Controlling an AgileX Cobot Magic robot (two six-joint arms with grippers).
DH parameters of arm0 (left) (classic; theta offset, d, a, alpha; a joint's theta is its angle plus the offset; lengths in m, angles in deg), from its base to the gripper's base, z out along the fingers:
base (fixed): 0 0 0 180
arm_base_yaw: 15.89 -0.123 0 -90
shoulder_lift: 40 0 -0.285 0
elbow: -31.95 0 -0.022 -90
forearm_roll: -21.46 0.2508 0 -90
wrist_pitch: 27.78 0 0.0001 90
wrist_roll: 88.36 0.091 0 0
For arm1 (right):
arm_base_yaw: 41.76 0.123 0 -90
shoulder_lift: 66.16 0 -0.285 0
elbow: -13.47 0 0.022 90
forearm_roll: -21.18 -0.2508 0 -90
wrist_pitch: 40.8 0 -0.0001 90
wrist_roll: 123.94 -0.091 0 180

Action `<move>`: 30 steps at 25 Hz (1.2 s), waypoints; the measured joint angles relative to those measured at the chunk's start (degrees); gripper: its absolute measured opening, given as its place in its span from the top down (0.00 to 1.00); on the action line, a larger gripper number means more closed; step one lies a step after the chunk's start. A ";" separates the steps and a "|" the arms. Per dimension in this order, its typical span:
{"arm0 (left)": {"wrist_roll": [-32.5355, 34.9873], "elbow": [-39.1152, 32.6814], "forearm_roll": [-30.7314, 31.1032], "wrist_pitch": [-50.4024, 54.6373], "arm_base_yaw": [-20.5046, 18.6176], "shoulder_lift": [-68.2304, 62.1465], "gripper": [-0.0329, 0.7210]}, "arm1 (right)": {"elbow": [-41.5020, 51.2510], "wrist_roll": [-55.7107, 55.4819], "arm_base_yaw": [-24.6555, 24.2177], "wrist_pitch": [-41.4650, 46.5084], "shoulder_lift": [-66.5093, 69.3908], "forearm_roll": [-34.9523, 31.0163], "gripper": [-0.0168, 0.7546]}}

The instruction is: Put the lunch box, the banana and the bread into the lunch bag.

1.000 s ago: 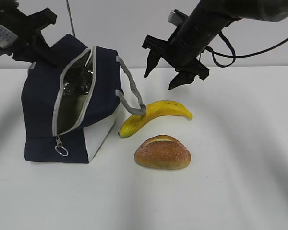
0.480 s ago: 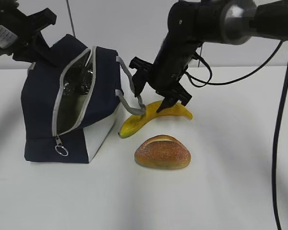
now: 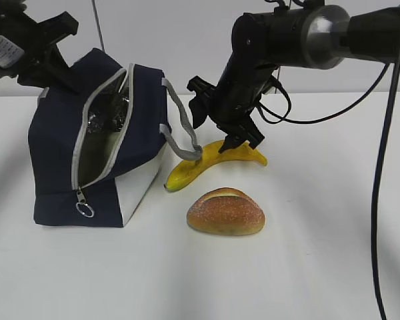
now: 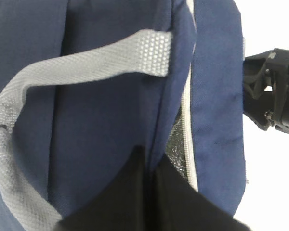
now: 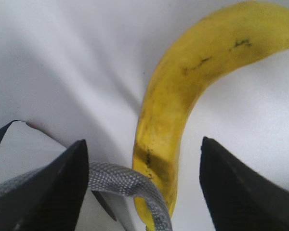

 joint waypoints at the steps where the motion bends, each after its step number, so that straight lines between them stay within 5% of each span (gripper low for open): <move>1: 0.00 0.00 0.00 0.05 0.00 0.00 0.96 | 0.00 -0.23 0.00 -0.11 0.10 0.08 0.29; 24: 0.00 0.00 0.03 0.29 0.00 0.00 0.96 | 0.00 -9.65 0.00 -4.11 6.05 1.12 0.29; 30: 0.00 0.00 0.03 0.29 0.00 0.00 0.96 | 0.00 -9.87 0.00 -6.08 7.20 -0.13 0.42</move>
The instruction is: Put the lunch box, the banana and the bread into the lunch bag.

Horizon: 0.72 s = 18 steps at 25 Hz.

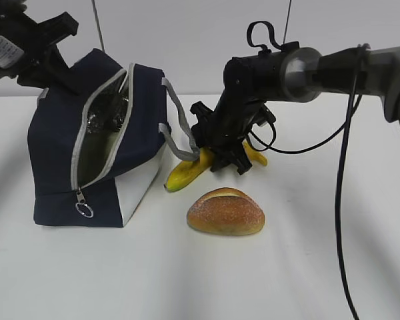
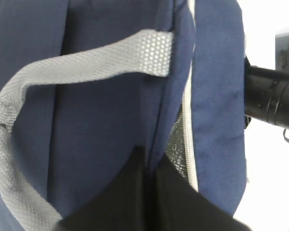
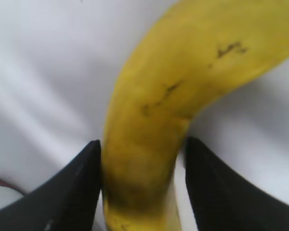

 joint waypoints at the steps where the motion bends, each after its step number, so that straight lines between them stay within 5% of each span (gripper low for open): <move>1: 0.00 0.00 0.00 0.00 0.00 0.00 0.96 | 0.00 0.00 0.00 -0.22 -0.02 -0.10 0.45; 4: 0.00 0.00 0.00 0.00 0.00 0.00 0.96 | 0.00 0.00 0.00 -0.94 0.20 -0.34 0.56; 9: 0.00 0.00 0.04 0.00 0.00 0.00 0.96 | -1.67 2.99 0.00 0.00 0.65 -0.12 0.58; 18: 0.00 0.00 0.04 0.00 0.00 0.00 0.96 | -16.31 18.05 -3.56 17.35 0.66 10.34 0.58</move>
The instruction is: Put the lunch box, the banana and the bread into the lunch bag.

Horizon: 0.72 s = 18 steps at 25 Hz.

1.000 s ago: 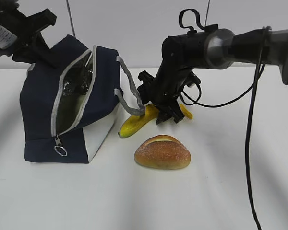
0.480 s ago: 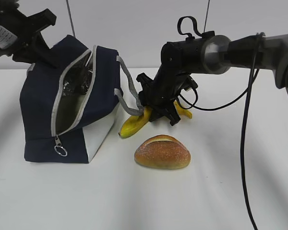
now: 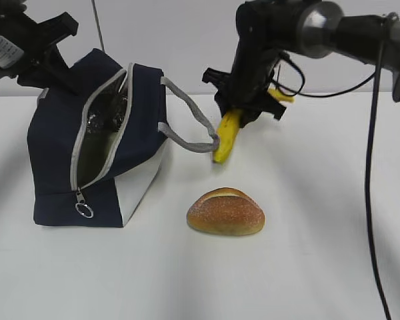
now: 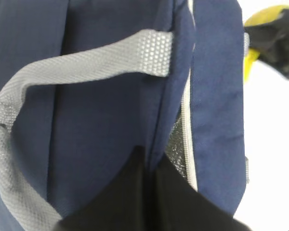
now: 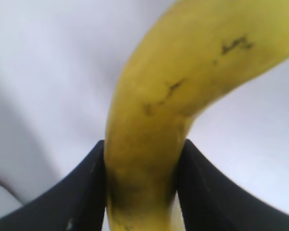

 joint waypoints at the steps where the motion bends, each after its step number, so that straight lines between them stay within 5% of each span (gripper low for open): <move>1: 0.00 0.00 0.00 0.00 0.00 0.00 0.96 | -2.49 3.12 -0.56 2.12 0.00 1.53 0.58; 8: 0.00 0.00 -0.25 0.05 0.00 0.00 0.96 | -15.57 23.93 -1.96 11.76 0.00 3.93 0.58; 18: 0.13 0.00 -0.84 0.12 0.00 0.00 0.96 | -22.73 39.42 -1.96 13.60 0.00 -15.67 0.58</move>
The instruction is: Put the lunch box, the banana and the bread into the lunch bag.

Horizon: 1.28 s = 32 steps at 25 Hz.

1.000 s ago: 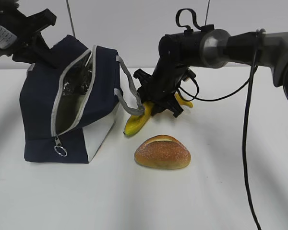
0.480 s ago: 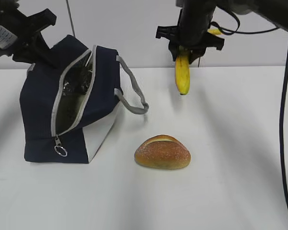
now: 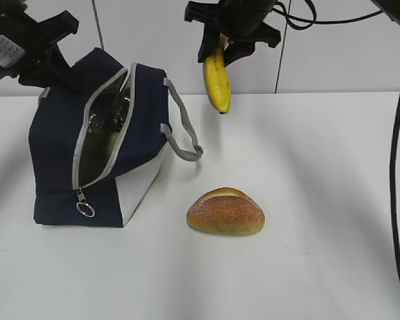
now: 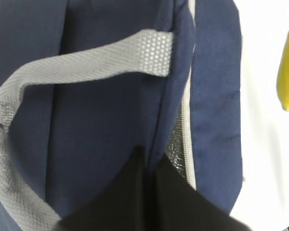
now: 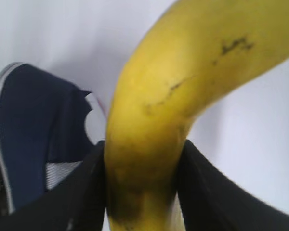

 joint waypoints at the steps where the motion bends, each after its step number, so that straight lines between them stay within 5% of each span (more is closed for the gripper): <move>1: 0.00 0.00 0.00 0.00 0.00 0.00 0.96 | 0.00 0.91 0.00 0.00 0.00 -2.57 0.58; 8: 0.00 0.00 -0.04 0.30 0.00 0.00 0.96 | -0.08 4.24 0.33 0.26 -3.53 -15.96 0.56; 14: 0.00 0.00 -1.35 0.30 0.00 0.00 0.96 | -0.22 5.11 3.12 0.26 -5.54 -19.38 0.54; 26: 0.00 0.00 -1.74 -0.09 0.00 0.00 0.96 | 9.20 6.70 8.16 0.26 -4.94 -19.40 0.50; 32: 0.00 0.00 -1.74 -0.09 0.00 0.00 0.96 | 9.20 6.85 8.16 0.12 -4.48 -12.51 0.49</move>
